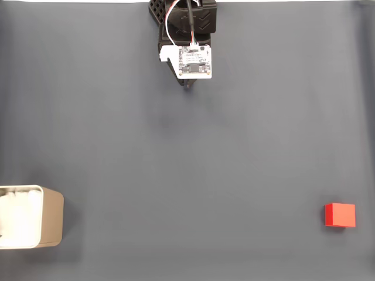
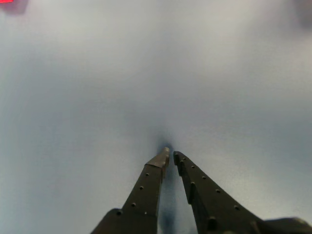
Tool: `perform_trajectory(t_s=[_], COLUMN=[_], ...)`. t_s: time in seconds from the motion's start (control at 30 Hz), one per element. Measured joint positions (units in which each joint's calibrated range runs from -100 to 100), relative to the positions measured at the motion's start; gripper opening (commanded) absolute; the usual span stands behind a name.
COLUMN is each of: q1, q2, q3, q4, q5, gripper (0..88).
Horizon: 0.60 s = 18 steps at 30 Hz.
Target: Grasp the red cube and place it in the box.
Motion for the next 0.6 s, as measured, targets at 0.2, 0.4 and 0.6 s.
perform_trajectory(t_s=[0.2, 0.4, 0.6], q1=[0.4, 0.8, 0.8], q2=[0.0, 0.0, 0.0], q3=[0.0, 0.0, 0.0], q4=[0.0, 0.0, 0.0], q5=[0.0, 0.0, 0.0], gripper=[0.0, 0.0, 0.0])
